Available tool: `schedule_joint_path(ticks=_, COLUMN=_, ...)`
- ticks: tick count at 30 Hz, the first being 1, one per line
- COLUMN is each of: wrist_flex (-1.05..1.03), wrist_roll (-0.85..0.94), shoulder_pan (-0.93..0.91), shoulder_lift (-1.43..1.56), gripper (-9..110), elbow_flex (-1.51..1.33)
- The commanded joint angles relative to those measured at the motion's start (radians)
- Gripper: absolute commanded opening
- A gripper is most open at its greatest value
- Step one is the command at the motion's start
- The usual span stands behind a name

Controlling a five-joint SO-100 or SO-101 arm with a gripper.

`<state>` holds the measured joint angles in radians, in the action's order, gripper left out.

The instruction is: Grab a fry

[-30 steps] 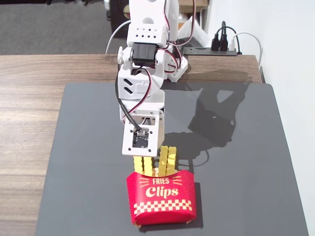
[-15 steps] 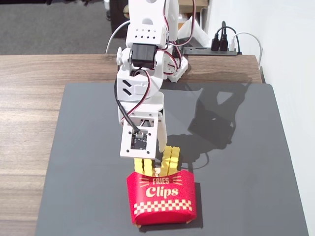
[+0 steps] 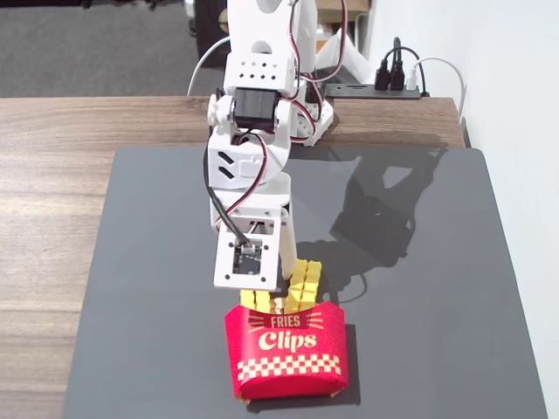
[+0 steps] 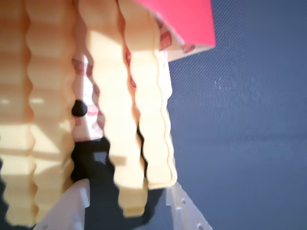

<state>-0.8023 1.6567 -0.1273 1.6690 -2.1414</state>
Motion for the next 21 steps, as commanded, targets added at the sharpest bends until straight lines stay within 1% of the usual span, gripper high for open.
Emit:
schedule_joint_path(ticks=1, wrist_flex=0.017, wrist_roll=-0.006, shoulder_pan=0.009, shoulder_lift=-0.003, gripper=21, elbow_flex=0.04)
schedule_joint_path(ticks=7, wrist_flex=0.023, wrist_roll=-0.008, shoulder_pan=0.015, shoulder_lift=-0.011, gripper=19, elbow_flex=0.043)
schedule_joint_path(ticks=9, wrist_flex=0.025, wrist_roll=-0.011, shoulder_pan=0.017, shoulder_lift=-0.011, gripper=14, elbow_flex=0.043)
schedule_joint_path(ticks=14, wrist_flex=0.025, wrist_roll=-0.017, shoulder_pan=0.017, shoulder_lift=-0.008, gripper=9, elbow_flex=0.041)
schedule_joint_path(ticks=21, wrist_flex=0.025, wrist_roll=-0.026, shoulder_pan=0.02, shoulder_lift=-0.006, gripper=7, elbow_flex=0.038)
